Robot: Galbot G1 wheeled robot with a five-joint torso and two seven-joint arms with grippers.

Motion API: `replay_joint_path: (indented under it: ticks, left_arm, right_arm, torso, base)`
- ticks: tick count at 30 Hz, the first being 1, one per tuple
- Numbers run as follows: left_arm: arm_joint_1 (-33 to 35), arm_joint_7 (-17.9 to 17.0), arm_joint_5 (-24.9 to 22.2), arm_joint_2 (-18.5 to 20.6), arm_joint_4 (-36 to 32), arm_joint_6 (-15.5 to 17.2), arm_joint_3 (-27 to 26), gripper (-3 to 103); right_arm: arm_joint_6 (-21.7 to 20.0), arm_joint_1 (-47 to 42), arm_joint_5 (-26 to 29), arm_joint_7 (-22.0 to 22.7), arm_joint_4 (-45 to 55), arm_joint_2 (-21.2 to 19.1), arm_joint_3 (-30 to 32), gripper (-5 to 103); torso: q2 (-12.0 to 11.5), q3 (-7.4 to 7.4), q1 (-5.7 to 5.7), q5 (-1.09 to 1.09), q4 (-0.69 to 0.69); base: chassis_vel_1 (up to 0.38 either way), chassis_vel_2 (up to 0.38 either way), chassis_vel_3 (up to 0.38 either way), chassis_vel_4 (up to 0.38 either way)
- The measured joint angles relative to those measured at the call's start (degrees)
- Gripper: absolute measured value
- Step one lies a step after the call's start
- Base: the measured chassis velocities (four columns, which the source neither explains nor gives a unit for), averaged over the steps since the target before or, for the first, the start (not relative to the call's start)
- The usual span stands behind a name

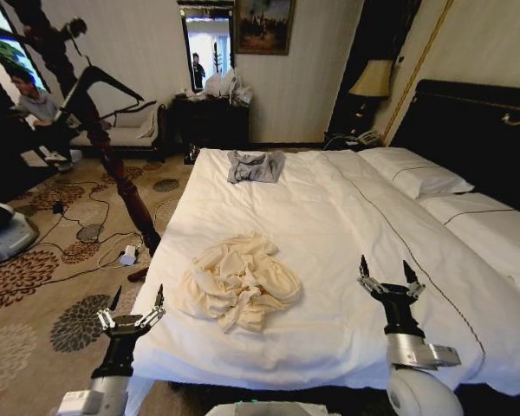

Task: Pick up the clothes from the bed and hang them on the clothes hanger.

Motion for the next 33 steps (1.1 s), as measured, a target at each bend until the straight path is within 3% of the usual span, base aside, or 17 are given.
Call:
replay_joint_path:
  ticks: [6,9,13,16,21,25,28,33]
  left_arm:
    - [-0.4,0.2,-0.1,0.1,0.3,0.1,0.6,100]
    - [-0.5,0.2,-2.5,0.3,0.7,1.0,1.7,100]
    - [-0.8,0.2,-12.2,0.2,3.8,5.8,7.0,100]
    - [-1.5,-0.2,-14.9,-0.2,6.4,7.2,8.8,100]
    - [-2.1,-0.3,-15.3,-0.4,8.1,7.6,9.5,100]
    - [-2.2,-0.3,-10.1,0.5,6.7,6.3,6.2,100]
    - [-1.6,-0.3,-0.3,1.8,8.3,3.7,2.4,100]
    - [-1.1,1.3,0.8,0.8,13.1,2.0,4.8,100]
  right_arm:
    - [0.0,-0.1,0.1,0.1,-0.3,0.1,0.1,100]
    - [0.0,0.0,0.3,0.1,-0.5,0.1,0.2,100]
    - [-0.1,0.4,0.6,0.2,-1.1,0.3,0.0,100]
    - [-0.2,0.7,0.6,0.3,-1.3,0.3,-0.1,100]
    - [-0.3,0.8,0.9,0.3,-1.8,0.3,-0.1,100]
    - [-0.3,0.8,2.7,0.4,-2.0,0.1,-0.6,100]
    - [-0.8,0.6,5.5,0.8,-2.0,0.0,-1.5,100]
    - [-0.9,1.2,5.4,0.9,-2.6,0.0,-1.7,100]
  torso:
    - [0.0,0.0,0.0,0.0,0.0]
    - [0.0,0.0,0.0,0.0,0.0]
    - [0.0,0.0,0.0,0.0,0.0]
    - [0.0,0.0,0.0,0.0,0.0]
    - [0.0,0.0,0.0,-0.01,0.0]
    - [0.0,0.0,0.0,0.02,-0.01]
    - [0.0,0.0,0.0,0.01,0.0]
    - [0.0,0.0,0.0,0.0,0.01]
  base:
    - [0.0,0.0,0.0,0.0]
    - [0.0,0.0,0.0,0.0]
    - [0.0,0.0,0.0,0.0]
    - [0.0,0.0,0.0,0.0]
    - [0.0,0.0,0.0,0.0]
    - [0.0,0.0,0.0,0.0]
    - [0.0,0.0,0.0,0.0]
    - [0.0,0.0,0.0,0.0]
